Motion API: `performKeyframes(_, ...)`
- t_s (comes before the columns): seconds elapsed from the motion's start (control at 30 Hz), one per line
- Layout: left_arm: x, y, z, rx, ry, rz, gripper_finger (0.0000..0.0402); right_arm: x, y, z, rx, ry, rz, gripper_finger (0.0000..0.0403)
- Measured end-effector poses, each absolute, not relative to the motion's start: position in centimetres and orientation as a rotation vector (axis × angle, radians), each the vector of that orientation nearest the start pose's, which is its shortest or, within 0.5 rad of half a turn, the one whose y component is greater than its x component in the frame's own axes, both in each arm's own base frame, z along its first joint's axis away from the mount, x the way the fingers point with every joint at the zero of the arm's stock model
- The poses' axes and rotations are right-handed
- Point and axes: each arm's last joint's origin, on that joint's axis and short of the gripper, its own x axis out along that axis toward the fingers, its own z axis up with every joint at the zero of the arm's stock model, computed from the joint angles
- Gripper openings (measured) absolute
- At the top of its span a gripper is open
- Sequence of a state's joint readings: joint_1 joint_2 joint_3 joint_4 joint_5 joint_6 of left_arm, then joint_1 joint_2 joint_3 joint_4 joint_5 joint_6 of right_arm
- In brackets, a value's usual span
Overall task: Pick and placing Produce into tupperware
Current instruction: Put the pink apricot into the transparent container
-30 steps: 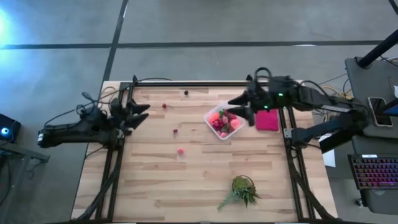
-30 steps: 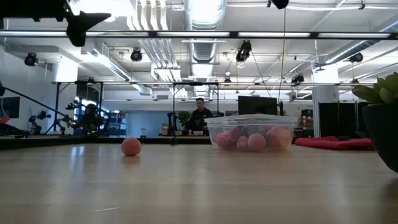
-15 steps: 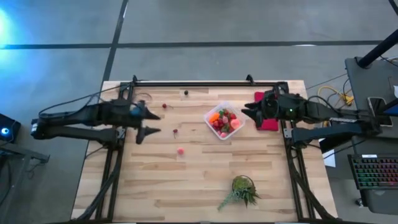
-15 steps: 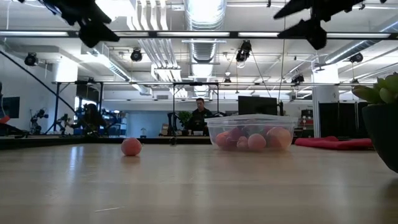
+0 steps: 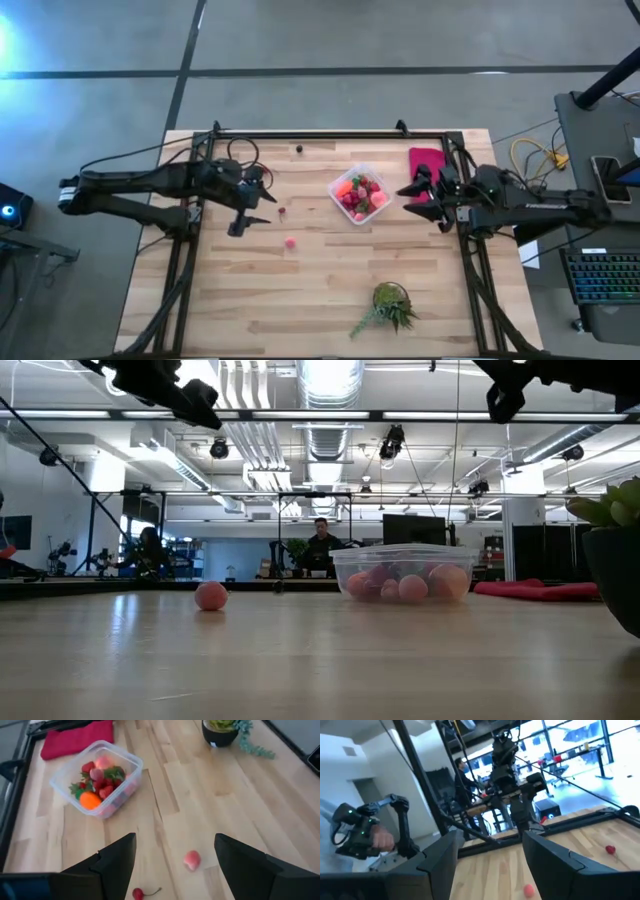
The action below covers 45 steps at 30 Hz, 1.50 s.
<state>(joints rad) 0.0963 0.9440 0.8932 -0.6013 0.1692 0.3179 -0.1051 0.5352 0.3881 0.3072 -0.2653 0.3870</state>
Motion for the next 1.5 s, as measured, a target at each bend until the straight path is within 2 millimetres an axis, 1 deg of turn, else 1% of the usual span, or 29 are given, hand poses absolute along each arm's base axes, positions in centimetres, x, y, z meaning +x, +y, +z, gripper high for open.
performKeyframes(0.1, 19.5, 1.4, 30.0, 0.188, 0.679, -0.172, 0.0255, 13.2, -0.6, 26.9, 0.335, -0.162, 0.196, 0.0215)
performKeyframes(0.2, 20.5, 1.2, 29.0, 0.092, 0.733, -0.169, 0.0255, 12.6, -0.6, 25.7, 0.319, -0.168, 0.195, 0.0215)
performKeyframes(0.3, 21.8, 1.0, 28.3, -0.114, 0.759, -0.107, 0.0255, 11.8, -0.5, 24.4, 0.341, -0.18, 0.196, 0.0215)
performKeyframes(0.4, 23.4, 1.2, 28.1, -0.349, 0.72, -0.014, 0.0255, 11.0, -0.4, 23.6, 0.379, -0.208, 0.207, 0.0215)
performKeyframes(0.47, 24.1, 1.2, 28.0, -0.428, 0.715, 0.015, 0.0255, 10.5, -0.3, 23.4, 0.388, -0.233, 0.215, 0.0215)
performKeyframes(0.67, 25.5, 1.3, 28.2, -0.399, 0.713, 0.001, 0.0255, 9.3, -0.2, 23.7, 0.335, -0.314, 0.226, 0.0215)
performKeyframes(0.77, 25.9, 1.3, 28.8, -0.322, 0.682, -0.028, 0.0255, 9.1, -0.2, 23.8, 0.311, -0.333, 0.225, 0.0215)
performKeyframes(0.8, 25.9, 1.3, 28.9, -0.293, 0.671, -0.037, 0.0255, 9.1, -0.2, 23.7, 0.311, -0.332, 0.225, 0.0215)
performKeyframes(0.9, 25.9, 1.4, 29.4, -0.282, 0.639, -0.035, 0.0255, 9.3, -0.2, 23.1, 0.317, -0.311, 0.222, 0.0215)
performKeyframes(0.97, 26.0, 1.4, 30.1, -0.269, 0.589, -0.042, 0.0255, 9.4, -0.2, 22.7, 0.322, -0.298, 0.223, 0.0215)
performKeyframes(1.07, 25.6, 1.3, 30.4, -0.266, 0.592, -0.04, 0.0255, 9.5, -0.2, 21.9, 0.32, -0.286, 0.224, 0.0215)
performKeyframes(1.2, 25.0, 1.3, 30.3, -0.225, 0.632, -0.048, 0.0255, 9.7, -0.2, 20.8, 0.317, -0.293, 0.223, 0.0215)
performKeyframes(1.3, 24.5, 1.2, 29.8, -0.154, 0.705, -0.075, 0.0255, 9.8, -0.3, 19.8, 0.318, -0.285, 0.22, 0.0215)
performKeyframes(1.4, 24.0, 1.2, 28.9, -0.05, 0.796, -0.12, 0.0255, 9.8, -0.3, 19.5, 0.32, -0.257, 0.208, 0.0215)
performKeyframes(1.5, 24.2, 1.2, 28.1, 0.029, 0.85, -0.161, 0.0255, 9.9, -0.3, 19.4, 0.318, -0.246, 0.205, 0.0215)
